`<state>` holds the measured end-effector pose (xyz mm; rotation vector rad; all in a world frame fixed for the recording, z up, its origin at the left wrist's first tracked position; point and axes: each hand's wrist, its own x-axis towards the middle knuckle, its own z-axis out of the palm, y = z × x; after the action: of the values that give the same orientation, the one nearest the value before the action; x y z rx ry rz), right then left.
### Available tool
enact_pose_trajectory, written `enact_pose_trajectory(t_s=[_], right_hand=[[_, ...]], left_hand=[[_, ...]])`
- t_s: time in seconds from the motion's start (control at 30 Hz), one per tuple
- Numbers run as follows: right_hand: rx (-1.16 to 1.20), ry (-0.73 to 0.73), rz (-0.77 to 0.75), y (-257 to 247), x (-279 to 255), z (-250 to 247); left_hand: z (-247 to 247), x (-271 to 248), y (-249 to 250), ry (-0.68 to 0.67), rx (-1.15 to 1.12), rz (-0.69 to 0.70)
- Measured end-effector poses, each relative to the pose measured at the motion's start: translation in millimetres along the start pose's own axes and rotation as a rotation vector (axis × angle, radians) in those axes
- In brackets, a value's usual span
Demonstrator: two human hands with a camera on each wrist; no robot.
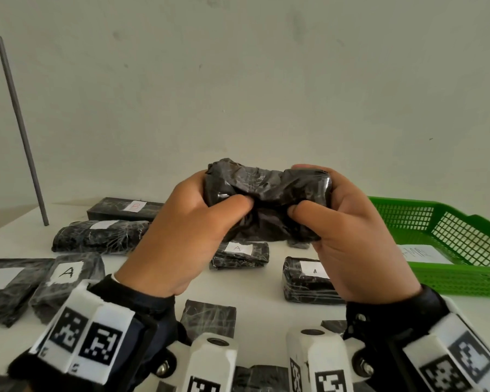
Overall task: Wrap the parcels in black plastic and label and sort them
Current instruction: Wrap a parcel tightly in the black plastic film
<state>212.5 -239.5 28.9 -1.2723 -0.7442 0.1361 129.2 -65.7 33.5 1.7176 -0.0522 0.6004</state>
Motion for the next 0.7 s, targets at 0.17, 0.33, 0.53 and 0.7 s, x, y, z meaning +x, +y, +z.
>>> enact_pose_trajectory(t_s=[0.17,0.33,0.53,0.7], right_hand=[[-0.079,0.015,-0.032,-0.3,-1.4,3.1],[-0.256,0.049,-0.05,-0.7,-3.9,7.4],[-0.363,0.096,-0.086,5.0,-1.3,8.7],[-0.281,0.042,-0.039,-0.5,-3.1,4.3]], left_hand=[[-0.7,0.9,-0.4,0.012,0.025,-0.004],[0.2,-0.5,-0.4,-0.031,0.056,0.043],[0.7,0.1,-3.8,-0.004,0.139,0.031],[-1.9,3.4,-5.7,-0.042,0.103,0.051]])
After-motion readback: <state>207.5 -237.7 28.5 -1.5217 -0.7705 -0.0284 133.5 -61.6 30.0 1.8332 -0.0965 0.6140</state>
